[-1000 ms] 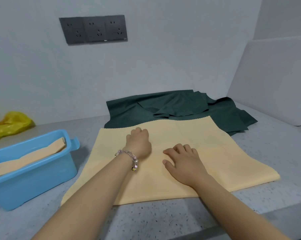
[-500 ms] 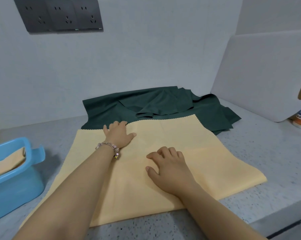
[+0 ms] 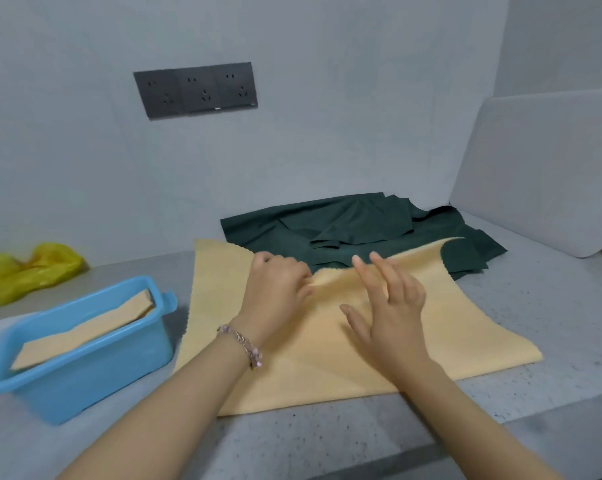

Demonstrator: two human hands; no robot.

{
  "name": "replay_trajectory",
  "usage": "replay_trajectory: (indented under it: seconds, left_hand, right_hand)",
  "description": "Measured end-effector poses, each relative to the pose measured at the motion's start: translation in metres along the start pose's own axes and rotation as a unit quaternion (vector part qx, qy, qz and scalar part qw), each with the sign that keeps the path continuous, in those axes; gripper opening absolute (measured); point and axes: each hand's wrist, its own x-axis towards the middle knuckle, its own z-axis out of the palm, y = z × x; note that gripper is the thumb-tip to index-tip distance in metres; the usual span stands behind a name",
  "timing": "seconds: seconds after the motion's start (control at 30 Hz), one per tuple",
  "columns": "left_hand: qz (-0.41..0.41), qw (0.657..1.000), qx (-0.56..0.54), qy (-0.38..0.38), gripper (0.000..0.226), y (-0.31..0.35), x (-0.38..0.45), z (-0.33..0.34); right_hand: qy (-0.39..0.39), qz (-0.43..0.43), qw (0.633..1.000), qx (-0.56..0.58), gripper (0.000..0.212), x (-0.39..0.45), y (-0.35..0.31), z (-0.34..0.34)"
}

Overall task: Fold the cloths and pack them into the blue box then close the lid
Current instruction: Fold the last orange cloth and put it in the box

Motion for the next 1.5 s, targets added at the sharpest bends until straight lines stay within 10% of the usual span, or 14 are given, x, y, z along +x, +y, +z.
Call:
replay_trajectory:
  seconds: [0.27,0.5,1.1,1.5]
  left_hand:
    - [-0.066,0.994,-0.031,-0.079,0.018,0.028,-0.101,-0.023]
    - [-0.162,0.965,-0.166,-0.125,0.019,0.019,-0.142,-0.02]
    - [-0.133,0.968,-0.142,-0.158,0.029,0.017,-0.151,-0.028]
    - [-0.171,0.947,-0.185,-0.2,0.039,0.022,-0.131,-0.033]
  right_hand:
    - [-0.194,-0.095,0.976,-0.005,0.022,-0.03,0.014,-0.044]
    - [-0.375,-0.072,0.924,-0.006,0.035,-0.043,0.025,-0.057]
    - [-0.213,-0.075,0.974,0.005,0.022,-0.068,0.011,-0.062]
    - [-0.271,-0.001,0.961,0.053,0.018,-0.072,0.013,-0.056]
